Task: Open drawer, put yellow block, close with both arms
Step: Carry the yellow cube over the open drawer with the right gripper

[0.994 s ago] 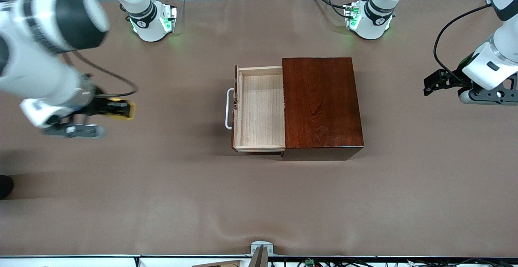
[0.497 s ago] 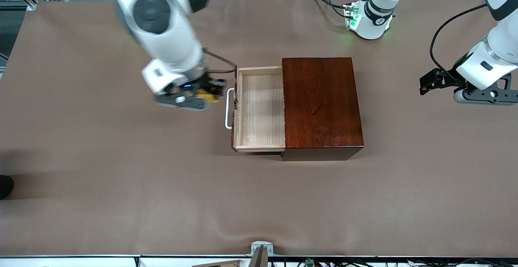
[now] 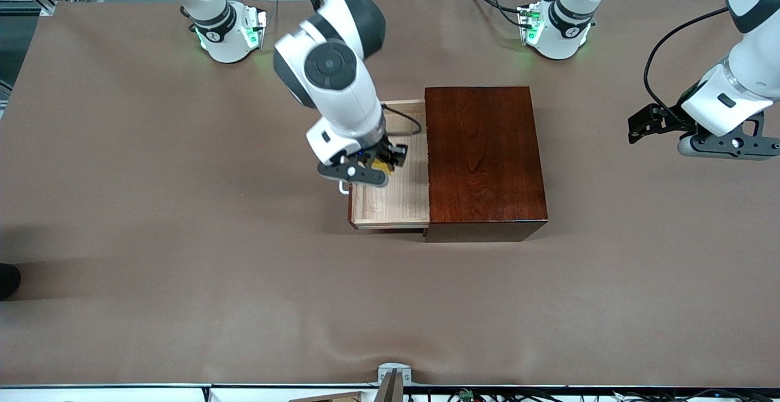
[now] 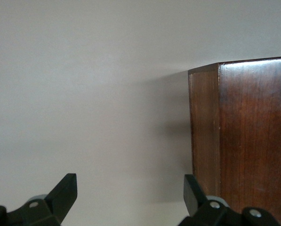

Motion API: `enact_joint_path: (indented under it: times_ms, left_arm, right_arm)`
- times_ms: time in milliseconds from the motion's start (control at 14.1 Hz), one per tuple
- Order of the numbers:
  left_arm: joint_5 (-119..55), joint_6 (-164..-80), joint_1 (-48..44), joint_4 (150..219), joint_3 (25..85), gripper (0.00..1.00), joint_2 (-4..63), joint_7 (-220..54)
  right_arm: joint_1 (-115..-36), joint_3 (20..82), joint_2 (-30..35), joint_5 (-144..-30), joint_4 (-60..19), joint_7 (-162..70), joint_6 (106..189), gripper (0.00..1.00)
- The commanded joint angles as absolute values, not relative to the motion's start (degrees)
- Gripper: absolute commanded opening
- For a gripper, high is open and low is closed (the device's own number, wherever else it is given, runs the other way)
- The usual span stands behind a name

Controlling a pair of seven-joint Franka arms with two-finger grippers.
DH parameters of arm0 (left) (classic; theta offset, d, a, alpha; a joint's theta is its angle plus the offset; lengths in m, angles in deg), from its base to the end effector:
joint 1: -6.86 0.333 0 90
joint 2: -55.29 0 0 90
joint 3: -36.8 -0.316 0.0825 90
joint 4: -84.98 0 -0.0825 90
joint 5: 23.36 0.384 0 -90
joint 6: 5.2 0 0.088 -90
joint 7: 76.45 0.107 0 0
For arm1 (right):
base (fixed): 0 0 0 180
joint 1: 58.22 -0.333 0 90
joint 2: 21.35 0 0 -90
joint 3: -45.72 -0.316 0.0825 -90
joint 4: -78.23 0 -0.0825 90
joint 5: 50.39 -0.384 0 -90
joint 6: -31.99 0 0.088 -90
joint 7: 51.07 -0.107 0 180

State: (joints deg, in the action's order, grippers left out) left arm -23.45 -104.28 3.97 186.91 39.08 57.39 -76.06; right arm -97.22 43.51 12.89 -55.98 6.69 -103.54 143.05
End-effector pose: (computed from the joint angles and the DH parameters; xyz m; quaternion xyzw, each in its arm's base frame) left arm 0.5476 -0.0500 0.5594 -0.9988 0.0484 0.0066 0.0002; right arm 0.5535 0.4844 0.4250 -0.9904 0.1170 0.0099 0.0726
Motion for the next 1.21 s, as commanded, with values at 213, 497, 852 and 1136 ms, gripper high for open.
enact_joint_path:
  times_ms: [213, 497, 852, 1136]
  left_arm:
    - [-24.42, -103.46, 4.14, 185.88, 39.35, 1.00, 56.61, -75.93]
    - [-24.42, -103.63, 4.05, 185.71, 39.97, 1.00, 56.43, -78.46]
    - [-24.42, -103.63, 3.79, 185.27, 40.41, 1.00, 55.73, -82.43]
    - [-24.51, -103.55, 3.79, 185.27, 40.58, 1.00, 55.55, -83.13]
  right_arm:
    - [-97.94, 44.31, 18.73, -56.45, 8.97, -101.35, 148.17, 0.00]
    - [-98.03, 44.31, 20.75, -56.54, 8.53, -101.34, 150.55, 0.00]
    - [-97.94, 44.31, 21.46, -56.71, 8.53, -101.87, 150.99, 0.65]
    - [-97.07, 44.14, 19.79, -57.33, 9.05, -101.35, 149.94, 1.00]
